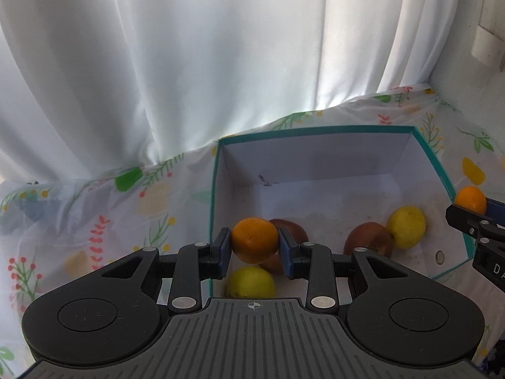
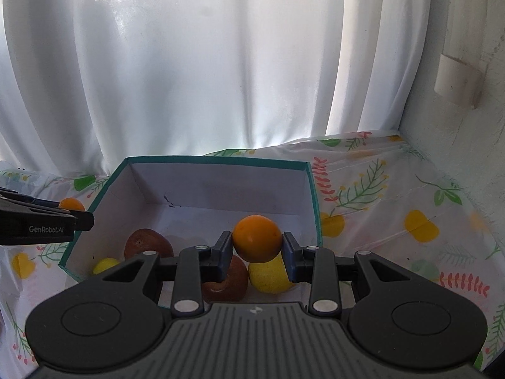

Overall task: Organize fruits
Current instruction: 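Lower both fruits into the box and open both grippers, then move both tools back from the box toward the remaining orange and kiwi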

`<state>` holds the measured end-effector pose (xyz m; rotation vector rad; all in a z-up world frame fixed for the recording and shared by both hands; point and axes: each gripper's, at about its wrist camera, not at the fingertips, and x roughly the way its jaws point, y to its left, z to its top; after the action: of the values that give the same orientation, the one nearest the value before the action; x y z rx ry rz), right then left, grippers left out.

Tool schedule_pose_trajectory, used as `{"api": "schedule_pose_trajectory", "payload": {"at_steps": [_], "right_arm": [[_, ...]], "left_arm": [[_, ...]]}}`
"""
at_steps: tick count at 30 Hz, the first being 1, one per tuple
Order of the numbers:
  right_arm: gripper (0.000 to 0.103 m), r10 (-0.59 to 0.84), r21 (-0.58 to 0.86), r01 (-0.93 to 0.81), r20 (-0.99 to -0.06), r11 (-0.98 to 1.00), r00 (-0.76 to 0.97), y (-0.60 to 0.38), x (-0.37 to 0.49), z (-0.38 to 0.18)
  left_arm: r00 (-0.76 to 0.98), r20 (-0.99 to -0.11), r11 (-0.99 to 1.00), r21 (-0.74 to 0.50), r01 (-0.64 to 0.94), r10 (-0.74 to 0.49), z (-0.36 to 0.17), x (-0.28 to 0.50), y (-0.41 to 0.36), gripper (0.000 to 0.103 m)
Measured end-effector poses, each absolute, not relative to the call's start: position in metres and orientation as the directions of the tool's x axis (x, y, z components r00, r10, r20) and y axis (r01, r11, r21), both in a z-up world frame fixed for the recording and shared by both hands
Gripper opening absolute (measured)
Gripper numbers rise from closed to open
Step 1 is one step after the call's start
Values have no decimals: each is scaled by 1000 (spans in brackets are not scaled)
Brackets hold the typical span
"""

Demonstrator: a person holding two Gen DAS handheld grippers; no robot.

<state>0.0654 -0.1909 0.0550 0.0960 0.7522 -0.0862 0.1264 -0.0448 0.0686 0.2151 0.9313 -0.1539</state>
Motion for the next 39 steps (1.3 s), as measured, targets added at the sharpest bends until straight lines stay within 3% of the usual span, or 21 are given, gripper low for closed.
{"api": "schedule_pose_trajectory", "payload": {"at_steps": [19, 22, 26, 29, 35, 39], "right_arm": [[33, -36, 37, 95, -747, 995, 664, -189, 98, 23], [33, -32, 40, 95, -756, 995, 654, -189, 101, 20], [33, -32, 37, 91, -754, 995, 656, -189, 101, 21], [34, -30, 37, 88, -755, 995, 656, -189, 102, 22], [43, -31, 38, 88, -742, 995, 669, -189, 94, 29], [61, -38, 32, 89, -725, 996, 688, -189, 83, 35]], "left_arm": [[522, -853, 963, 141, 231, 0, 35, 154, -53, 36], [510, -860, 962, 149, 229, 12, 30, 157, -53, 40], [517, -856, 959, 167, 227, 27, 28, 159, -55, 63], [515, -857, 958, 161, 235, 18, 29, 158, -55, 63], [511, -859, 956, 168, 239, 23, 29, 155, -53, 66], [526, -851, 957, 167, 239, 17, 35, 148, -50, 68]]}}
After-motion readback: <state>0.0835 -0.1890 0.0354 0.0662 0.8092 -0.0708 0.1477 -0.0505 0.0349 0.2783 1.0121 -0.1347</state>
